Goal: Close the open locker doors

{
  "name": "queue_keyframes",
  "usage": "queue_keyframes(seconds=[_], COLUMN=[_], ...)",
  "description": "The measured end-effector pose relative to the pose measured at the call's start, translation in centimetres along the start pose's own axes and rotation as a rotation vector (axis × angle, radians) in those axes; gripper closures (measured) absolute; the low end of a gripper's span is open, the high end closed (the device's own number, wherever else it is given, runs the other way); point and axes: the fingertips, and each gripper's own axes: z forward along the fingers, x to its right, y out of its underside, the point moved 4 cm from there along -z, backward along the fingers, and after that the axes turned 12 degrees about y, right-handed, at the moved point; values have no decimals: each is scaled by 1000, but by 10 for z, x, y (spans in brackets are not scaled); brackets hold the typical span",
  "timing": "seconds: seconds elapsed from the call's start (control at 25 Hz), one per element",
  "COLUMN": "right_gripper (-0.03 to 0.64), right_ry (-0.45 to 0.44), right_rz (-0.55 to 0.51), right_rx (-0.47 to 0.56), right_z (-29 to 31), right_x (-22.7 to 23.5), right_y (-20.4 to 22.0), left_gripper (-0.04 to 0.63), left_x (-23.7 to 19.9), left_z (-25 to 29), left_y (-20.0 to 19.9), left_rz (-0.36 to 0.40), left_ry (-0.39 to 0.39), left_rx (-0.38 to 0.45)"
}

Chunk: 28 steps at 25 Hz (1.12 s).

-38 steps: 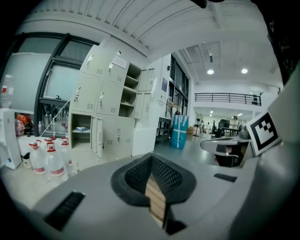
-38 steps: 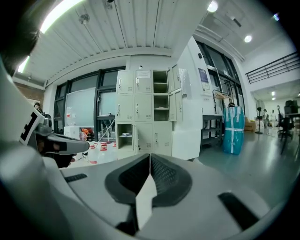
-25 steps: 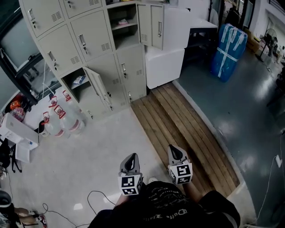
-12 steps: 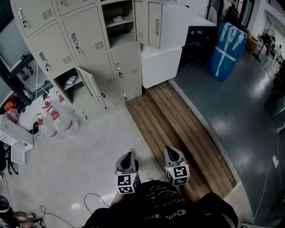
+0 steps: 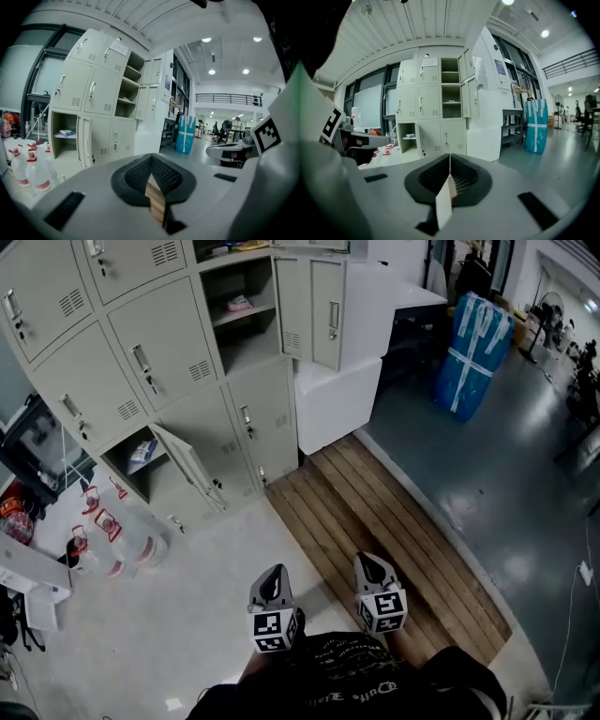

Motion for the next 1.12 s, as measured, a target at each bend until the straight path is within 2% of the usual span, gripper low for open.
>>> queue_keyframes(seconds=[0.32, 0.56, 0.84, 1.12], right_gripper=[611, 611, 611, 609], right_ry=[56, 76, 86, 79], right_rz=[43, 60, 51, 138], right_rx=[-8, 0, -25, 8], right_z=[93, 144, 174, 208], right_x=[-33, -61, -63, -54], right_y=[-38, -57, -65, -84], left_gripper=[588, 588, 588, 588], left_x=[-90, -149, -175, -194], left_z=[60, 93, 122, 141], left_y=[-46, -62, -80, -90], left_rz=[26, 39, 34, 21], left_ry=[67, 61, 89, 82], left_rx=[-1, -25, -7, -24])
